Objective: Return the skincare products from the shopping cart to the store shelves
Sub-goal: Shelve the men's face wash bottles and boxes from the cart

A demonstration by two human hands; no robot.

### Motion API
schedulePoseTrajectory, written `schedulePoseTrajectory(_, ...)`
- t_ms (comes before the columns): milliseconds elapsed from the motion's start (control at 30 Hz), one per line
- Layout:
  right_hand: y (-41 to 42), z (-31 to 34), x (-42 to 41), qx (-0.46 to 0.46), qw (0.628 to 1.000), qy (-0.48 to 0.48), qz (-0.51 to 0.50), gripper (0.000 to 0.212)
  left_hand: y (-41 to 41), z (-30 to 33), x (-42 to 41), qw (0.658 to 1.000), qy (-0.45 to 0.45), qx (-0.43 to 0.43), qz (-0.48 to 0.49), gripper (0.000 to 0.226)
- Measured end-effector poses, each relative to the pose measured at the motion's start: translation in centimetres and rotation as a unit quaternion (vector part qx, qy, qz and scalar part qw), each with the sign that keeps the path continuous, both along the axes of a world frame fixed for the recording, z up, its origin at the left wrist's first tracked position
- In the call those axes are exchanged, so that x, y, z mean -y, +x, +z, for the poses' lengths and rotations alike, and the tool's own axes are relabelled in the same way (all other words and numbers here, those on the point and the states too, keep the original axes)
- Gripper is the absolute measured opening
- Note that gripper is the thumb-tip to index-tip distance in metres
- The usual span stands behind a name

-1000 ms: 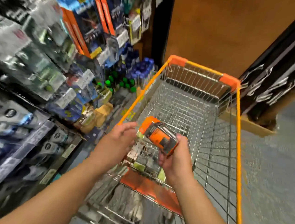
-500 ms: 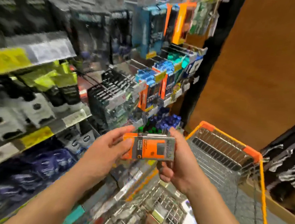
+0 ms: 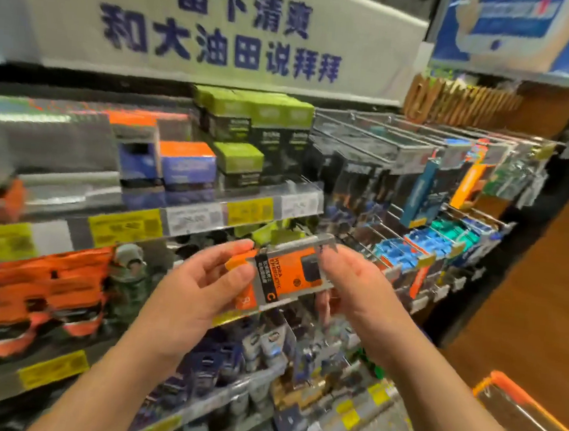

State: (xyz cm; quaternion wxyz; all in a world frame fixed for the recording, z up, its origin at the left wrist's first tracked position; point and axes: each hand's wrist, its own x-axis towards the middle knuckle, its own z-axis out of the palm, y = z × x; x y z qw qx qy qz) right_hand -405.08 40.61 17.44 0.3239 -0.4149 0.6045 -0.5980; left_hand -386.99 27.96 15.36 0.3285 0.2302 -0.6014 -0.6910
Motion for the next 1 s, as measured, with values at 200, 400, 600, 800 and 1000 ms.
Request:
schedulePoseTrajectory(200,3.2,3.9,6.7,-0.058,0.997,0.007,0.049,0.051,4.7,2.5,3.3,0.996,-0.012,-0.034,0.087,0.046)
schedulePoseTrajectory(400,8.0,8.5,12.2,-0.170,0.983,-0.035,0.052,0.035,9.1,4.4,6.0,0.987,-0.016,-0.067,0.143,0.057)
schedulePoseTrajectory(600,13.2,15.3,16.2,-0.342,0.933,-0.071,0.088,0.032,13.5,6.0,8.4,0.976,-0.046,-0.101,0.187,0.059)
schedulePoseTrajectory(800,16.4,19.9,20.1,-0.507,0.855,-0.027,0.108,0.038,17.6,6.2,9.0,0.937,-0.101,-0.112,0.316,0.038)
schedulePoseTrajectory(1000,18.0,19.7,23.0,-0.637,0.761,0.048,0.110,0.041,19.1,5.1,9.5,0.891,-0.182,-0.053,0.414,0.027)
